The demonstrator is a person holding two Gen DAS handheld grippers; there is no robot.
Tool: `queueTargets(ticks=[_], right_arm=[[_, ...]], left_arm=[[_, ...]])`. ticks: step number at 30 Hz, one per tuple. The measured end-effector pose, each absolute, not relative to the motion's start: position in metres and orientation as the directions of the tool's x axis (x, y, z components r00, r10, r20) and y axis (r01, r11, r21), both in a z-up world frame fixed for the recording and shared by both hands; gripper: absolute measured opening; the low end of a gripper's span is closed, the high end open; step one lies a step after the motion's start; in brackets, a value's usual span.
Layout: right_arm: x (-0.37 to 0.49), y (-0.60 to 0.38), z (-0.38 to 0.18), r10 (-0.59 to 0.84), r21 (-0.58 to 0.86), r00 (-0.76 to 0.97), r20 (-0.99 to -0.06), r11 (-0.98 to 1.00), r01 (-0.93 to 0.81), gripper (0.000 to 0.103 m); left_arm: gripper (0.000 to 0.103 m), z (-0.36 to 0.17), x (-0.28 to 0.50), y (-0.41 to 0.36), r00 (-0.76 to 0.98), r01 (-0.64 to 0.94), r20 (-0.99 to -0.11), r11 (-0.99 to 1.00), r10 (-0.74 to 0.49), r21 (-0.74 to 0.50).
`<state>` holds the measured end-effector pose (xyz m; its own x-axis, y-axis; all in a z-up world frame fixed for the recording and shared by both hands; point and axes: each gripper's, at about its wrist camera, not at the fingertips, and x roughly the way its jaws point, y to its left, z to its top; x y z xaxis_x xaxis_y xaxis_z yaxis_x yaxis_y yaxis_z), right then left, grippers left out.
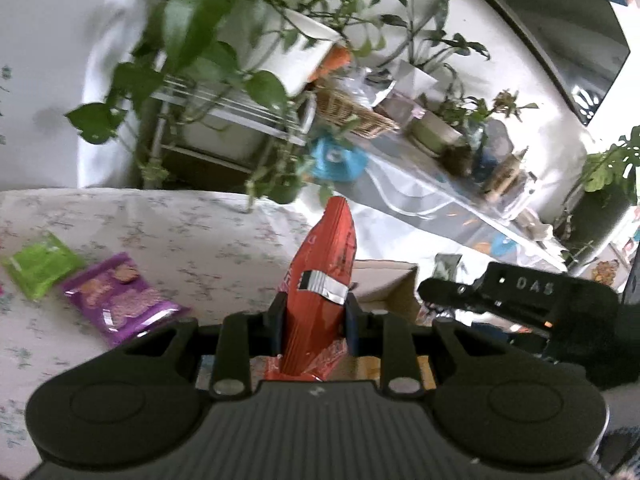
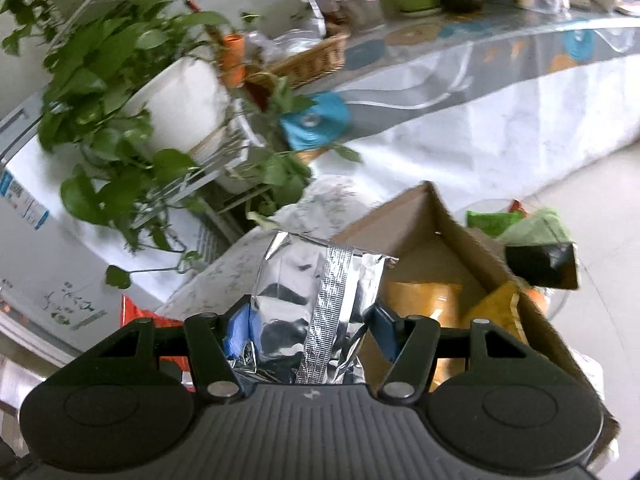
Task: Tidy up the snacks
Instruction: 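Lower both packets into the cardboard box and open both tools, then move both open tools back over the remaining snacks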
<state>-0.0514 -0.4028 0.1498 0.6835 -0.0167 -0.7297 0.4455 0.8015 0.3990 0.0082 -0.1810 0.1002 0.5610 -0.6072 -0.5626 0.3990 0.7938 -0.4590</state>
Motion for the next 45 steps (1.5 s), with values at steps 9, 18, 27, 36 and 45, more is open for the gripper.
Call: queueTargets(ticks=[9,18,27,36,45], right_arm=[[-0.069,-0.427,0.147,-0.084,0.374,0.653,-0.753,0.762,0.529,0.068],[-0.079,-0.439,0.142,-0.075,0.388,0.623,-0.778,0.723,0.572,0.068],[-0.080,-0.439,0.144,-0.081,0.410,0.642,-0.763,0.707,0.576,0.082],[-0.073,-0.429,0.146,-0.027,0.445,0.669,-0.743,0.726,0.524,0.086],[-0.058,-0.403,0.150,0.017,0.439,0.693,-0.720,0.785,0.437,0.089]], left_arm=[[0.026,0.089,0.005,-0.225,0.513,0.410,-0.564,0.762,-0.647,-0.502],[0.026,0.079,0.008,-0.257,0.490,0.415,-0.606,0.779,-0.626,-0.470],[0.078,0.092,0.008,-0.256,0.511,0.458,-0.598,0.784,-0.618,-0.419],[0.097,0.100,0.007,-0.222,0.507,0.484,-0.637,0.804,-0.580,-0.346],[0.098,0.099,0.011,-0.160,0.533,0.447,-0.676,0.848,-0.509,-0.285]])
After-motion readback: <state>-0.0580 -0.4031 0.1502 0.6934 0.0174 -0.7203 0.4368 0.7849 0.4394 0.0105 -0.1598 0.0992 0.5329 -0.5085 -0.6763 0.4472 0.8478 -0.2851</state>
